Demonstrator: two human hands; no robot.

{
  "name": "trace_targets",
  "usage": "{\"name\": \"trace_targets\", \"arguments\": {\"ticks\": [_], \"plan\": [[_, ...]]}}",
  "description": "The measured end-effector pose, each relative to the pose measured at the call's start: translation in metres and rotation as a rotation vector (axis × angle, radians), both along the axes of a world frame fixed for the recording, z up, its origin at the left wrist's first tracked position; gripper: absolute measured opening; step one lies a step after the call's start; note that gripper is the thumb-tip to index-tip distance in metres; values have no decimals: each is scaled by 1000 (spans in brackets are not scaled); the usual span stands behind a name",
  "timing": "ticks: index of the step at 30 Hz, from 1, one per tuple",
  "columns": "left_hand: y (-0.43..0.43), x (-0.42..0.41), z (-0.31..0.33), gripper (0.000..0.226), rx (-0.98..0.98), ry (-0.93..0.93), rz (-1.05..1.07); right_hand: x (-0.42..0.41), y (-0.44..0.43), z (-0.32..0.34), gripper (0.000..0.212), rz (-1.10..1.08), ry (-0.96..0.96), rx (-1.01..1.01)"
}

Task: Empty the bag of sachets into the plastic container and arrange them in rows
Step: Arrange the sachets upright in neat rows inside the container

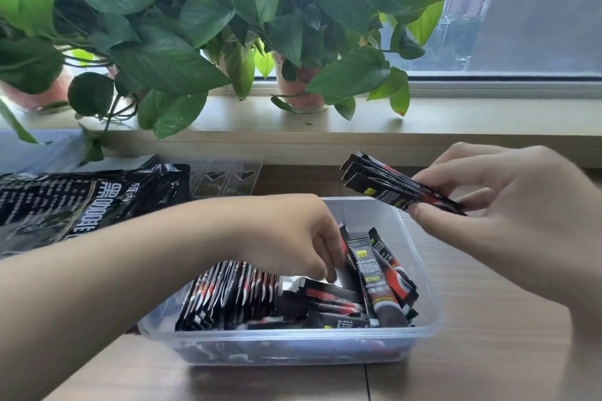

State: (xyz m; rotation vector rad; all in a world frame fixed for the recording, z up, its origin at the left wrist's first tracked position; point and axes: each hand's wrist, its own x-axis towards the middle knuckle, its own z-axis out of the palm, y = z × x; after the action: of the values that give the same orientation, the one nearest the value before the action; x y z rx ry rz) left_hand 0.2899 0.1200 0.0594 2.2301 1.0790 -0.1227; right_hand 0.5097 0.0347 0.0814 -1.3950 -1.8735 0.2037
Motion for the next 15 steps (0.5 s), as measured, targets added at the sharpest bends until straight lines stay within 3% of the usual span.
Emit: {"name": "trace_targets", "arguments": {"ticks": [3,6,15], "plan": [[-1,-3,3,23,221,87,-5,-1,-1,0,18,0,10,-5],[-8,-4,3,22,184,109,-89,-2,-1,1,18,-3,8,-5],[-7,-60,18,41,559,-55,-246,-8,-4,4,12,-20,4,-34]]}}
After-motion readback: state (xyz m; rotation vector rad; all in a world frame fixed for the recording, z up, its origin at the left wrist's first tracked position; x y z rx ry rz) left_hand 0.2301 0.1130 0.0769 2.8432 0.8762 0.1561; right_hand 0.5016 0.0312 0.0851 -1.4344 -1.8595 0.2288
